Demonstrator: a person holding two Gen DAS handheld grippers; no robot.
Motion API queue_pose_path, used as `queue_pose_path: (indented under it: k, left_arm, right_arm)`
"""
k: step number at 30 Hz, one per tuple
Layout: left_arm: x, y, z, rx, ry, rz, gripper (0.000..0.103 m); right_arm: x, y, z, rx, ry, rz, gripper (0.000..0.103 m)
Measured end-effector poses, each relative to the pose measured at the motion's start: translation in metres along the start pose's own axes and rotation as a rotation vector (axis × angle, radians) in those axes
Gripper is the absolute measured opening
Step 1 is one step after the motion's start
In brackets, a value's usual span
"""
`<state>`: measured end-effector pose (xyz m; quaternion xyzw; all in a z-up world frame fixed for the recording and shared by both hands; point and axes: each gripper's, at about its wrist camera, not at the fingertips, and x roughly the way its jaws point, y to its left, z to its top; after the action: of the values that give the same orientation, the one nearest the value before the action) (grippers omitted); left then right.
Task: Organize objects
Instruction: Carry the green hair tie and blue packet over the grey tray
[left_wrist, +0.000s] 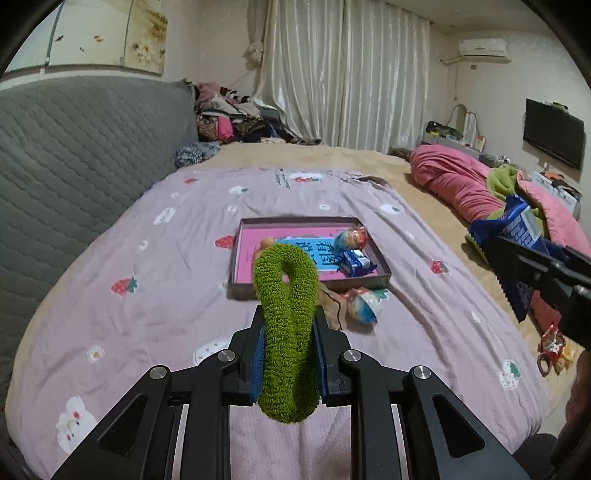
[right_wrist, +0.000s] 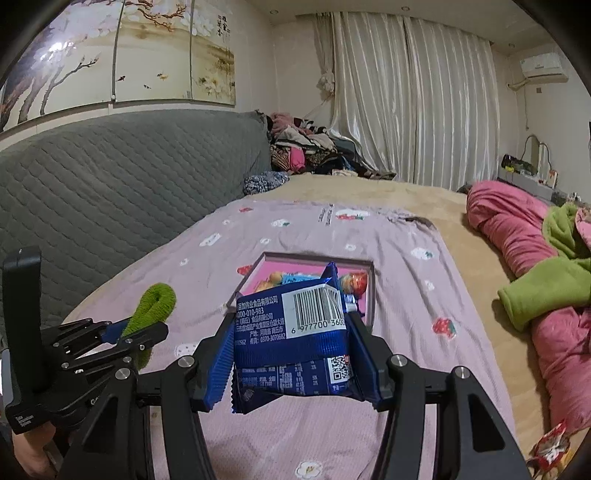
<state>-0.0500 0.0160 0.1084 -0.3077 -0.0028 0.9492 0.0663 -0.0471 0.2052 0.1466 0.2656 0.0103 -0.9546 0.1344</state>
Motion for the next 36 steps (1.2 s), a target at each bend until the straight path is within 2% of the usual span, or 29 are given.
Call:
queue_pose_path:
  k: [9,14,22,36]
  left_arm:
    - [0.009,0.003,0.028,0.009,-0.011,0.009,0.022]
    - [0.011,0.008,0.045,0.001,-0.043,0.015,0.022]
    - [0.02,0.009,0.075,0.038,-0.064,0.046,0.023]
    - [0.056,0.02,0.123,-0.008,-0.076,0.023,0.023]
  right_arm:
    - [0.01,0.006,0.036,-0.034,-0.035,0.0,0.057]
    - [0.021,0.008,0.052,-0.048,-0.049,-0.015,0.057]
    - [0.039,0.007,0.073,-0.056,-0.059,-0.012,0.057]
    - [0.068,0.004,0.106,-0.087,-0.085,-0.03,0.057]
